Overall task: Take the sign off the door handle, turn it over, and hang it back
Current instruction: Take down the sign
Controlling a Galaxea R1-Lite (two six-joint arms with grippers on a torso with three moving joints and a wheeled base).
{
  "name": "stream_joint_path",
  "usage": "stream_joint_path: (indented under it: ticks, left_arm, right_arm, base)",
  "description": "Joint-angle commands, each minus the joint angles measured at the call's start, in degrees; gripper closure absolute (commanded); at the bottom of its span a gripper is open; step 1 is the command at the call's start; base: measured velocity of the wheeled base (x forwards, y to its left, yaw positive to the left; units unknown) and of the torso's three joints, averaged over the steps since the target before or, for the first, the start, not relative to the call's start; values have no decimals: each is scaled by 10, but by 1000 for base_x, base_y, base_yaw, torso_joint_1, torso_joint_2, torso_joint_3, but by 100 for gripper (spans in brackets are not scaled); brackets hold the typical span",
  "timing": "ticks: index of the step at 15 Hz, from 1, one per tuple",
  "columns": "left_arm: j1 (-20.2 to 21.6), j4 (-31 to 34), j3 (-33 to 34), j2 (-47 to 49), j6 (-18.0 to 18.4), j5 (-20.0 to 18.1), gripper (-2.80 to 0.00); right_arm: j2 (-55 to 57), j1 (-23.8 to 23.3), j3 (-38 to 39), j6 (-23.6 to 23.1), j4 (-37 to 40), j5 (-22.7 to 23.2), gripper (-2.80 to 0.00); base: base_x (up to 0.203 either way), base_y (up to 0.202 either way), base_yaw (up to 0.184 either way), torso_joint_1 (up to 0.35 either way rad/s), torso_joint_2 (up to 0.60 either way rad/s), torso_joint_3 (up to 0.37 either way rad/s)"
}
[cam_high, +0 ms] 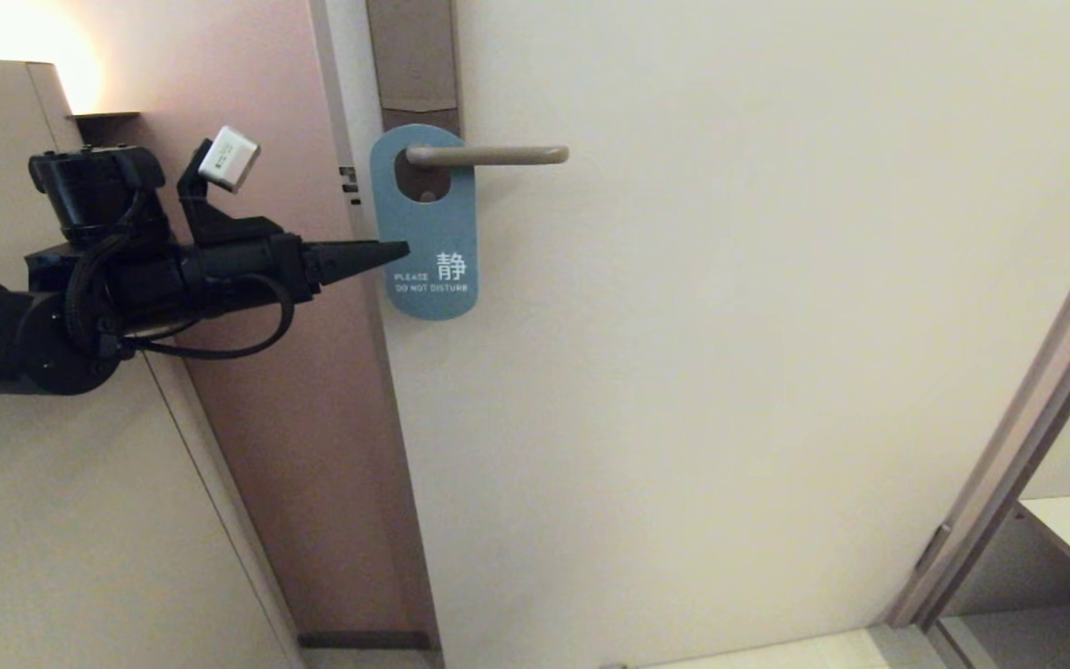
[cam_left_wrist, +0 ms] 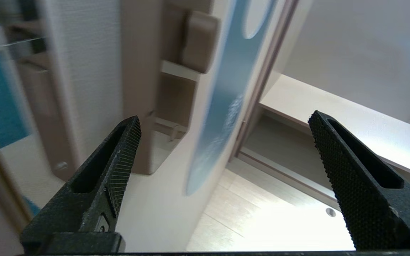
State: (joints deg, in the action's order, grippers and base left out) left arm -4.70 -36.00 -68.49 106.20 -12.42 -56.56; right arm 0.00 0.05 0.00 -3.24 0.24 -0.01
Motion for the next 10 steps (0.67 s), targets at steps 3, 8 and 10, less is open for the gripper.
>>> stream_joint_path:
  ticks: [3, 8, 10]
  left_arm:
    - [-22, -1, 1, -5, -1, -3, -280]
    - [-32, -1, 2, -4, -1, -2, -280]
    - [-32, -2, 2, -4, -1, -2, -280]
  right_arm:
    - [0, 0, 0, -1, 0, 0, 0]
    - [0, 0, 0, 0, 0, 0, 0]
    - [0, 0, 0, 0, 0, 0, 0]
  base:
    - [0, 0, 0, 0, 0, 0]
    - [0, 0, 0, 0, 0, 0]
    - [0, 0, 0, 0, 0, 0]
